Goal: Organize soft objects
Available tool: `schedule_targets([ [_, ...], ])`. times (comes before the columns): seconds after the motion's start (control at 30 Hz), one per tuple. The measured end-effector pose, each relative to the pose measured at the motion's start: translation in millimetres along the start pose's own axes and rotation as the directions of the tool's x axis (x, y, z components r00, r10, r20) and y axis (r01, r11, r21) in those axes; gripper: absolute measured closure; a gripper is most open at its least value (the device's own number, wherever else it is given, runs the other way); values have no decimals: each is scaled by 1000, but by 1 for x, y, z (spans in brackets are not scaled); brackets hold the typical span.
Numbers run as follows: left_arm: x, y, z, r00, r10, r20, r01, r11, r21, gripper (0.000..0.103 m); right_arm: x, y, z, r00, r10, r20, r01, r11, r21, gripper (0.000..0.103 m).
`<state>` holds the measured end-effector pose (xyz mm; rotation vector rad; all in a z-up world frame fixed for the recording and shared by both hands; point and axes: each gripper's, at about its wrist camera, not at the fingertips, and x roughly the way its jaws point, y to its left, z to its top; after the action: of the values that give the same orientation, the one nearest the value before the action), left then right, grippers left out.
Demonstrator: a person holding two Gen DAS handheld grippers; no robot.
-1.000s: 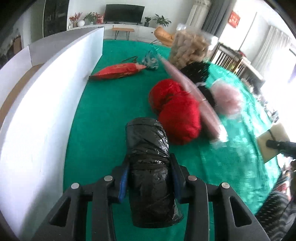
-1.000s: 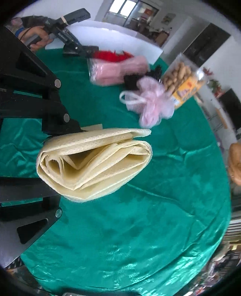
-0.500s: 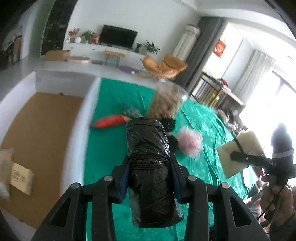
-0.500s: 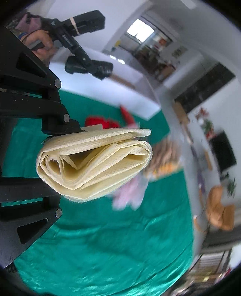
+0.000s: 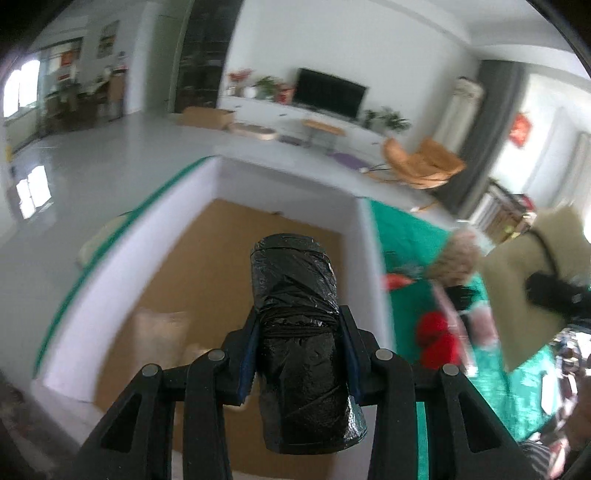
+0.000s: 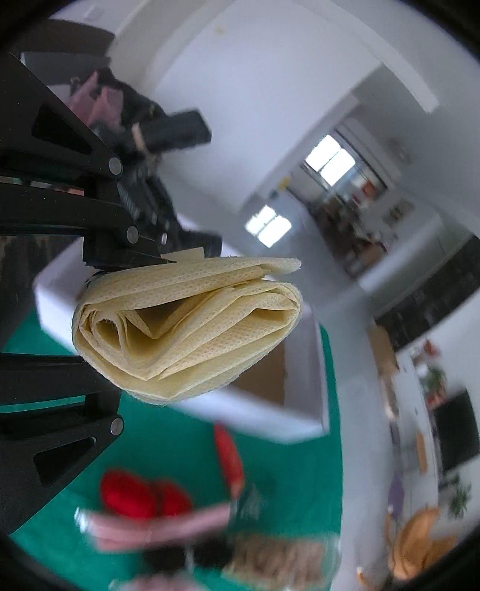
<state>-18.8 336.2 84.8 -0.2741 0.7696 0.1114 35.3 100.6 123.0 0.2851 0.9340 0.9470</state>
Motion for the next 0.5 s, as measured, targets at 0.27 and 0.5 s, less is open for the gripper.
schedule_targets([
  [0.27,6,23,-8,966,251,68,-252,968,1,3,30,6,-8,995,-100,11,100,993,-66,19],
  [0.5,5,-12,-17,996,28,82,-24,999,-44,3,-39,-74,-53,882,-441,169,450,893,-18,19],
])
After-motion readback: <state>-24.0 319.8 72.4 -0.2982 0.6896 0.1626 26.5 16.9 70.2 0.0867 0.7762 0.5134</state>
